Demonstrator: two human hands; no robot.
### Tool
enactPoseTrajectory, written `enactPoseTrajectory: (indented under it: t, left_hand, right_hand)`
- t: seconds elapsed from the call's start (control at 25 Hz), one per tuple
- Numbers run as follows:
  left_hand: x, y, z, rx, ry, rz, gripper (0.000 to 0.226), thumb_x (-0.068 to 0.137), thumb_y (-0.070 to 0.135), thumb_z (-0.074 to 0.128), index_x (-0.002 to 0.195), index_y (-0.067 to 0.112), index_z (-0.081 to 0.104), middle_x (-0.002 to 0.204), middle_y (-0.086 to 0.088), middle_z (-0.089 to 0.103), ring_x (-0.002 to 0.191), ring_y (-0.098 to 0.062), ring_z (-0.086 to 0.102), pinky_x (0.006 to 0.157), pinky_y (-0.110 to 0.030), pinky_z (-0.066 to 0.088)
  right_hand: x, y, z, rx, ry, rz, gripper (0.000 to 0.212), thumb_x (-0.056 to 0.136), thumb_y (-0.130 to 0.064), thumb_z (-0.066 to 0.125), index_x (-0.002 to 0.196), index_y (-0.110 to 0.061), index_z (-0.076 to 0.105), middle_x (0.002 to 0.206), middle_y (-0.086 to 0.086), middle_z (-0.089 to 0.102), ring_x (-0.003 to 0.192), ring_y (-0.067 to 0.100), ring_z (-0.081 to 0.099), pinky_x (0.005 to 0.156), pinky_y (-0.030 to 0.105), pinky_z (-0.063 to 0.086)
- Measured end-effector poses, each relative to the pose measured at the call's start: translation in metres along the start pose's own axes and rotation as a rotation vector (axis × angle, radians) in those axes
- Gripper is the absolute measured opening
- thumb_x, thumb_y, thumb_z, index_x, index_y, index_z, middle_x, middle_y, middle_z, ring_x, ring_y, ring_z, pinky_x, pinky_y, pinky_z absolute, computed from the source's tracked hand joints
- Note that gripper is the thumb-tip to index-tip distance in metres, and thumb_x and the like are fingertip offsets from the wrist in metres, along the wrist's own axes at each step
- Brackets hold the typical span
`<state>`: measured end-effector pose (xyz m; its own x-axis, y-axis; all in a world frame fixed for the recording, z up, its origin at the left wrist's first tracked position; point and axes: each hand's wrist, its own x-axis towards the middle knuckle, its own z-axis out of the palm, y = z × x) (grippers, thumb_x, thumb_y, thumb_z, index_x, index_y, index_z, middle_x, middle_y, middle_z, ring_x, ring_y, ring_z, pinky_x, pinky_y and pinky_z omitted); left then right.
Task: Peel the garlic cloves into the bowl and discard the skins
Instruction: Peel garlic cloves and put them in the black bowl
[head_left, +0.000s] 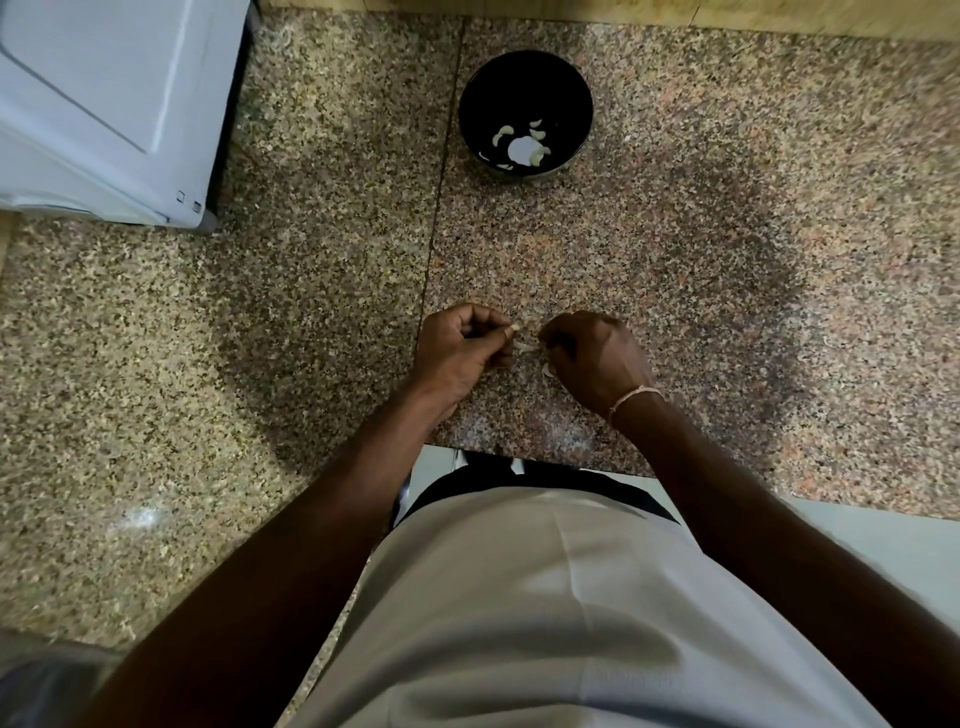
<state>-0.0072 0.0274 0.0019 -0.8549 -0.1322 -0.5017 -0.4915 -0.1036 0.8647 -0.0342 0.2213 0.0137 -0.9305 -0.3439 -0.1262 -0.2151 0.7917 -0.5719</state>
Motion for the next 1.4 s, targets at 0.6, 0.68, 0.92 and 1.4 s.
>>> enactPoseTrajectory:
  t: [0.6,0.68,0.92,1.4]
  left_hand:
    - [0.007,0.002,0.011,-0.027,-0.106,0.023,0.007,0.096,0.009,0.074,0.098,0.015,0.076,0.091,-0.011,0.079,0.069,-0.02,0.075,0.063,-0.031,0.062]
    - [0.005,0.002,0.015,0.024,-0.054,0.038,0.005,0.096,0.01,0.074,0.096,0.015,0.075,0.089,-0.01,0.079,0.068,-0.019,0.073,0.063,-0.036,0.063]
    - [0.0,0.003,0.028,0.556,0.19,0.228,0.033,0.078,0.03,0.092,0.064,0.023,0.063,0.059,0.007,0.066,0.047,0.0,0.057,0.044,-0.018,0.044]
    - [-0.02,0.016,0.04,0.68,0.152,0.417,0.04,0.093,0.038,0.079,0.07,0.006,0.07,0.059,-0.004,0.068,0.049,-0.025,0.067,0.046,-0.04,0.055]
  right_hand:
    - [-0.002,-0.013,-0.014,0.307,0.134,0.072,0.018,0.093,-0.015,0.072,0.11,-0.017,0.078,0.096,-0.004,0.078,0.081,0.003,0.071,0.072,0.016,0.057]
    - [-0.004,-0.008,-0.016,0.29,0.153,0.127,0.016,0.093,-0.018,0.072,0.108,-0.021,0.078,0.089,-0.009,0.076,0.074,-0.007,0.066,0.065,0.005,0.049]
    - [-0.012,0.004,-0.022,0.294,0.16,0.216,0.012,0.091,-0.02,0.076,0.103,-0.023,0.077,0.085,-0.014,0.073,0.072,-0.017,0.063,0.062,-0.001,0.042]
    - [-0.02,0.011,-0.024,0.335,0.182,0.235,0.023,0.088,-0.02,0.074,0.11,-0.027,0.07,0.084,-0.006,0.076,0.076,0.013,0.072,0.071,0.042,0.061]
